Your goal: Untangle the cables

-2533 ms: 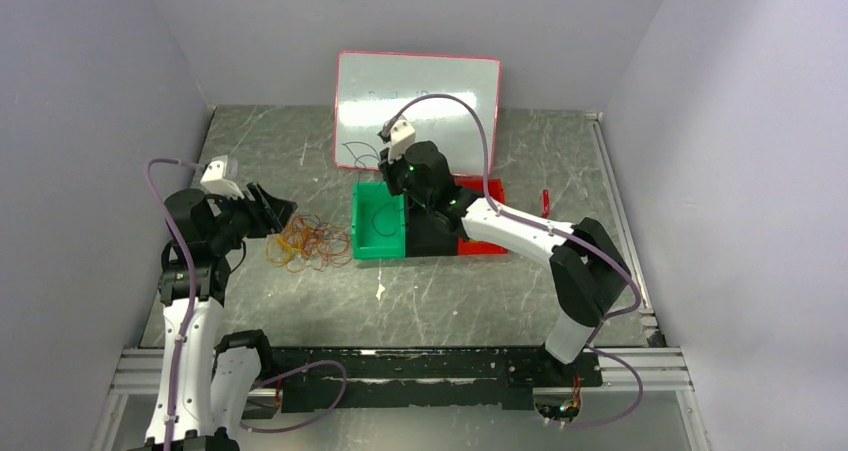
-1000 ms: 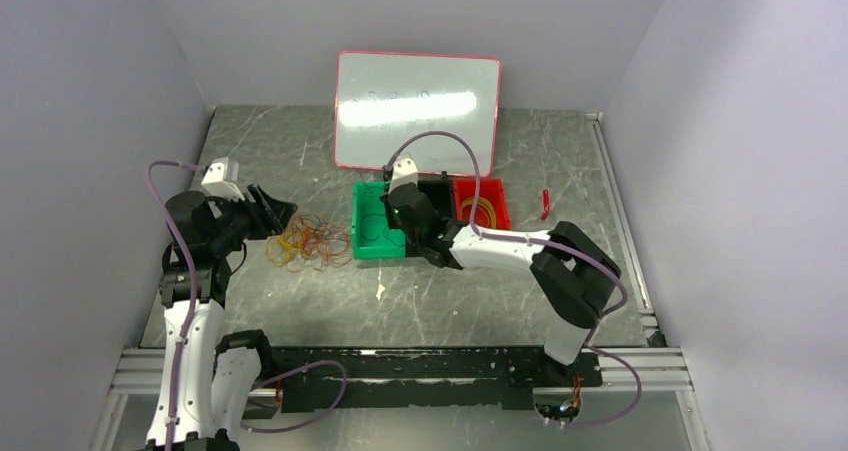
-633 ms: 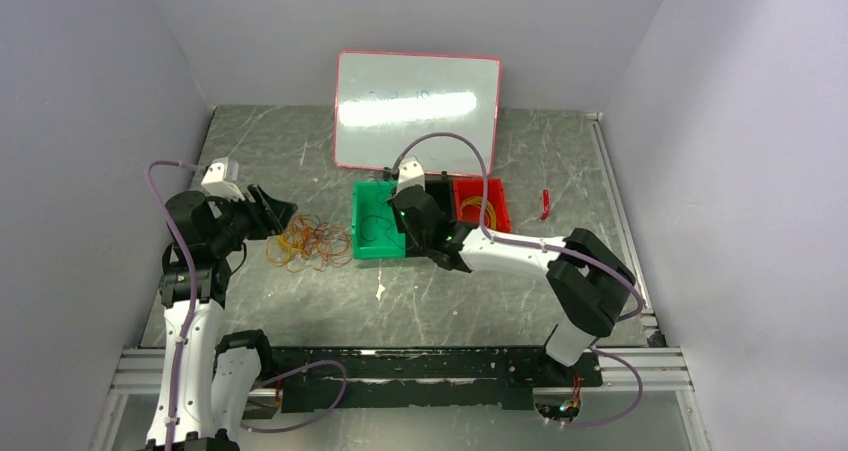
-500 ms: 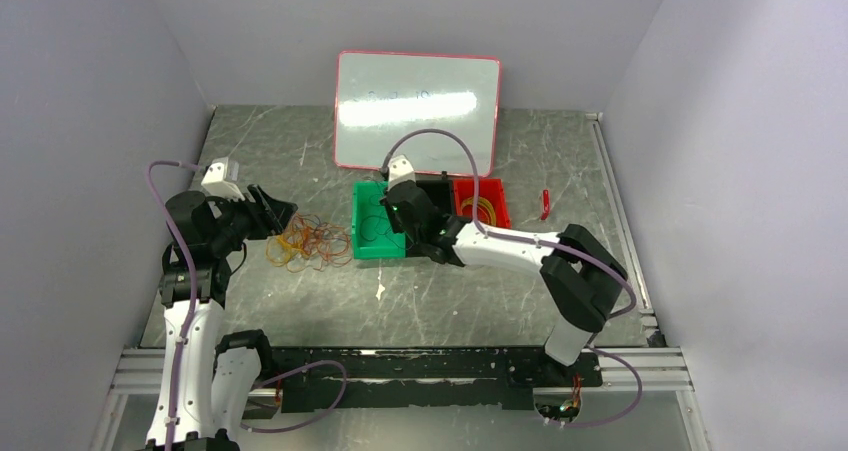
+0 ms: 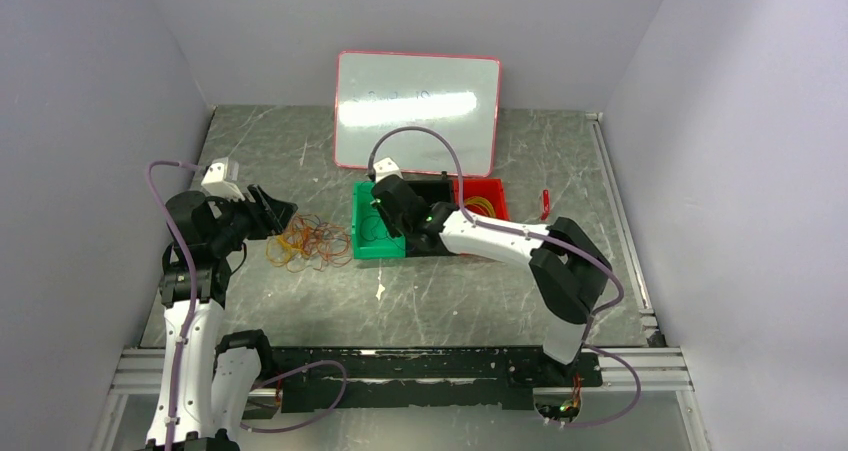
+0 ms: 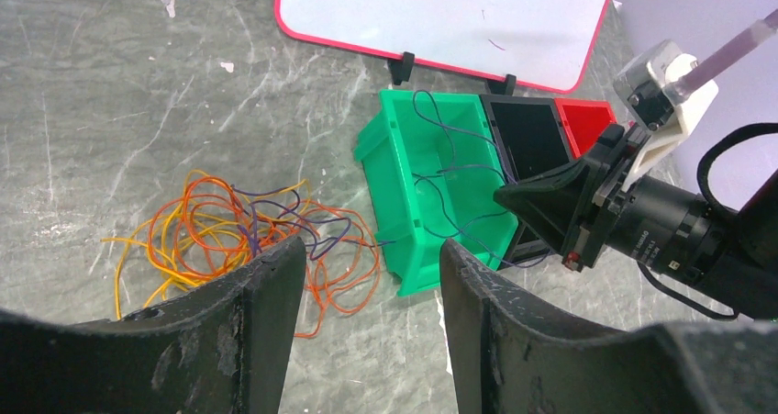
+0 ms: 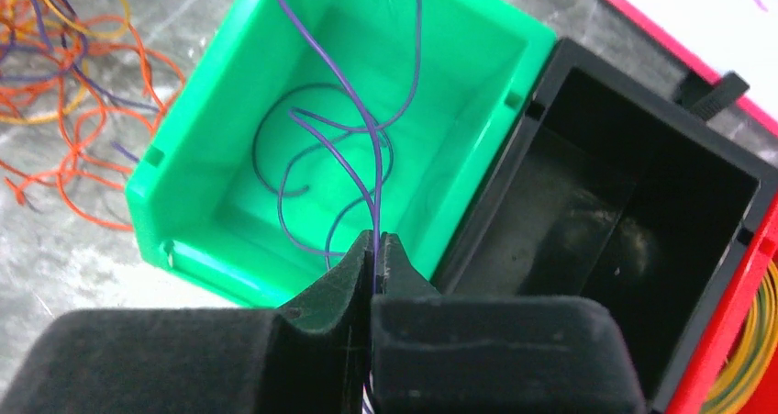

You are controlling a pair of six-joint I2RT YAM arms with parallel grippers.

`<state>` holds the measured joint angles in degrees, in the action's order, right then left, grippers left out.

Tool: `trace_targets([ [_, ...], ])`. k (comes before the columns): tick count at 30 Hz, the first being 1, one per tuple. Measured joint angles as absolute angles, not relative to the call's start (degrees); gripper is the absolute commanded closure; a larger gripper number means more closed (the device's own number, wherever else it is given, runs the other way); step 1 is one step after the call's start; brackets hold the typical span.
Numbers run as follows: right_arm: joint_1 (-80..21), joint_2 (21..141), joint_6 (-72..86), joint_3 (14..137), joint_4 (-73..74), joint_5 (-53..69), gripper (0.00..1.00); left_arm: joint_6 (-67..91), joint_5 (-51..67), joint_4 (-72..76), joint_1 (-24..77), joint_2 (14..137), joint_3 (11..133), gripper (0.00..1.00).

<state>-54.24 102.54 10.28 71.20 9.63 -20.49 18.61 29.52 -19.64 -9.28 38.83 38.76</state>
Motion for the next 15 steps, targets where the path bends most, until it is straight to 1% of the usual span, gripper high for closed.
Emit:
trace_targets([
  [8,-54.7,98.8,10.3,67.9,11.9,-20.3,1.0,18.6,29.5,-19.6,-9.3,38.8,38.6,0.4],
  [15,-54.8,98.8,10.3,67.9,12.3,-19.9,1.0,18.6,29.5,-19.6,-9.3,38.8,38.6,0.4],
])
